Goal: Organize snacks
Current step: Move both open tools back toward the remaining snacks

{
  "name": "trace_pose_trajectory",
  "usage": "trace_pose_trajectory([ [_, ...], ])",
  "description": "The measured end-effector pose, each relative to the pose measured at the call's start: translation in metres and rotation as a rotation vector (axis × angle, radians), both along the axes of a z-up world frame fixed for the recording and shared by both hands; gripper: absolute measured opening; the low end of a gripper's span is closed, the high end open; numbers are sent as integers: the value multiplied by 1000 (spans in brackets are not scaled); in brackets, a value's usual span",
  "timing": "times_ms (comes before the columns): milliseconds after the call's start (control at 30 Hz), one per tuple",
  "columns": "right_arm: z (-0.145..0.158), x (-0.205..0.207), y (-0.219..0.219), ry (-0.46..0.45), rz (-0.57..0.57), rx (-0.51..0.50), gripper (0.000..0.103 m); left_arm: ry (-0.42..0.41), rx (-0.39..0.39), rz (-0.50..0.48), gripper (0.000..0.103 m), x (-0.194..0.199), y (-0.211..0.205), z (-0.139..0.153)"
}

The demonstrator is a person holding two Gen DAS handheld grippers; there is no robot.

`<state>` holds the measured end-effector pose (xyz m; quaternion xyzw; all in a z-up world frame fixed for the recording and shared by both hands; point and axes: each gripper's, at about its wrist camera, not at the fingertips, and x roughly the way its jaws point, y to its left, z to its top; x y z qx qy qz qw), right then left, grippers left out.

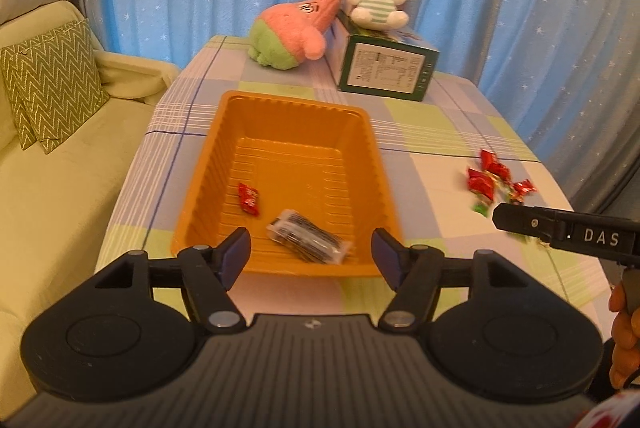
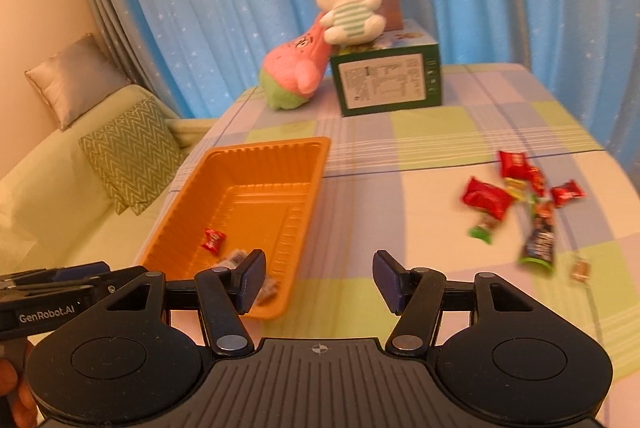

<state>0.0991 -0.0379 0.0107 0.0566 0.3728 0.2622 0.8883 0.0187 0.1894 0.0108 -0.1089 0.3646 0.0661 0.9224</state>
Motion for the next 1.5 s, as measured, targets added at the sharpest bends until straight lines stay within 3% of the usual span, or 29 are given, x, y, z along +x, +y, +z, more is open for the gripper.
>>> trace_pose_trajectory([
  [500,1,-36,-97,-7,-133,-34,61,5,-27,-77,71,-12,-73,4],
  [667,-4,-43,-132,-1,-212,-44,70,6,-29,-122,79,-6,-101,2],
  [933,-7,-47,-182,8,-331,-37,72,6,-34,-185,82,7,-139,0],
  [1500,-18,-35,-210,26,-395,-30,72,6,-25,-275,83,35,-182,-2],
])
